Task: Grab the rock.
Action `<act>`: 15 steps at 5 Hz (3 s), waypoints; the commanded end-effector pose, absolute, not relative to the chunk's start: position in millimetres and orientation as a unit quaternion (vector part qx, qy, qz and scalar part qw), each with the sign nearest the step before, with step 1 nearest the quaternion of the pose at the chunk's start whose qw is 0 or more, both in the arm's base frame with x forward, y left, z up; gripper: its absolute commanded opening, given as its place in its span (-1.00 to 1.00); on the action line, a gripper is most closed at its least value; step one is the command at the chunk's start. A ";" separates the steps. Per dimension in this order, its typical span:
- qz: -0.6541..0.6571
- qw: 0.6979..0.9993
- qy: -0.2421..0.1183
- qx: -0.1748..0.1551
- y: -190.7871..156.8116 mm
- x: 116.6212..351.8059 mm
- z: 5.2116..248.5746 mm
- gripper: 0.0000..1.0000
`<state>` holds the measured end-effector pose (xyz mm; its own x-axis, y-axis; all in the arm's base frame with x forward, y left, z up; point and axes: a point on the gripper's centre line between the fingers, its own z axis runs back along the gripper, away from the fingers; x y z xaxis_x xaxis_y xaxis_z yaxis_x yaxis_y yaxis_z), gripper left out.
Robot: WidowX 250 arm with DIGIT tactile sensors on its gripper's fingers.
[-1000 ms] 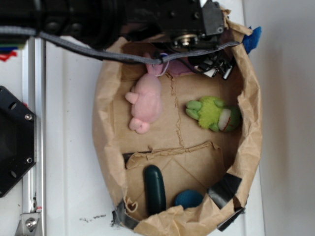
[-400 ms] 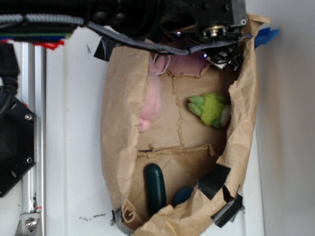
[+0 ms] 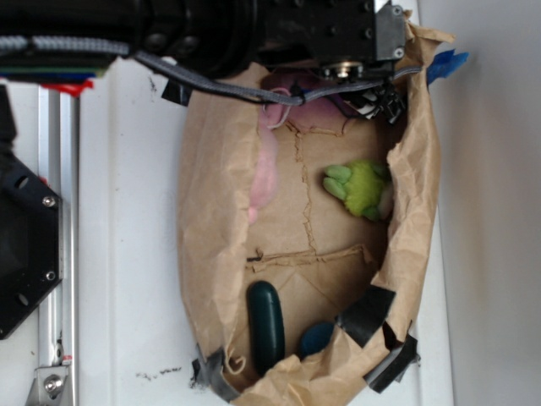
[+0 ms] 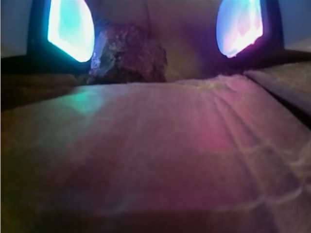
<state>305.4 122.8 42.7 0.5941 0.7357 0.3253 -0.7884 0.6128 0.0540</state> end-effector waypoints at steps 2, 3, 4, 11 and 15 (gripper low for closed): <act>0.429 0.883 -0.166 0.092 123.5 285.7 56.3 1.00; 0.422 0.886 -0.172 0.088 115.8 281.5 59.0 1.00; 0.426 0.884 -0.174 0.088 111.7 276.8 58.9 1.00; 0.437 0.874 -0.181 0.109 150.0 318.7 41.3 -1.00; 0.398 0.906 -0.145 0.018 99.9 289.5 101.3 -1.00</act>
<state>284.5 94.5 78.3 0.6482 0.7311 0.2130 -0.7405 0.6704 -0.0476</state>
